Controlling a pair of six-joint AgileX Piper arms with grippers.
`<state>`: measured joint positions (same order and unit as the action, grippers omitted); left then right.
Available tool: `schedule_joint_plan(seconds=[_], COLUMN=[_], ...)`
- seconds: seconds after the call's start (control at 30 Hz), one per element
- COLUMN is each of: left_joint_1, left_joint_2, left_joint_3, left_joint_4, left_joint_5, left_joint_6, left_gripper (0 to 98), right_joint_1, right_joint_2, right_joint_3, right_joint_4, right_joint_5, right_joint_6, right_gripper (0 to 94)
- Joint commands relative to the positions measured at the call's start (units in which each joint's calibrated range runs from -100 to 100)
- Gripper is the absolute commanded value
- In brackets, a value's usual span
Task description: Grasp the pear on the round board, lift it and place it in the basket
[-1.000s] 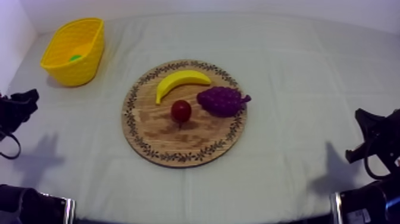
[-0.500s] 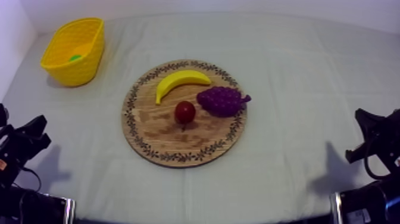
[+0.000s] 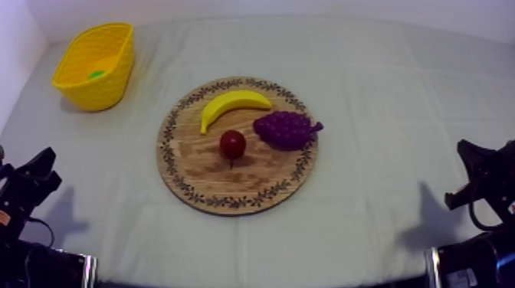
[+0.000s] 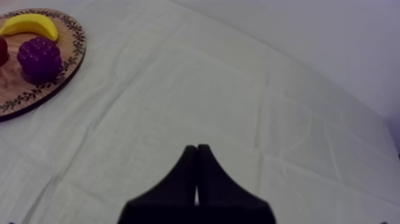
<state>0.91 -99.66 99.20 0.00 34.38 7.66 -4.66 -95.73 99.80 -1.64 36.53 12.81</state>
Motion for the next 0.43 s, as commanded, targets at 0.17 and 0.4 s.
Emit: schedule_joint_plan(seconds=[0.17, 0.4], left_joint_1=[0.1, 0.1], left_joint_2=[-0.1, -0.1], left_joint_3=[0.5, 0.6], left_joint_4=[-2.08, -2.21], left_joint_5=[-1.8, -2.0], left_joint_6=[1.4, 2.5], left_gripper=[0.0, 0.0], right_joint_1=[0.0, 0.0], right_joint_2=[0.0, 0.0], right_joint_3=[0.0, 0.0], right_joint_4=[0.0, 0.0], right_joint_5=[0.0, 0.0], right_joint_6=[0.0, 0.0], right_gripper=[0.2, 0.2])
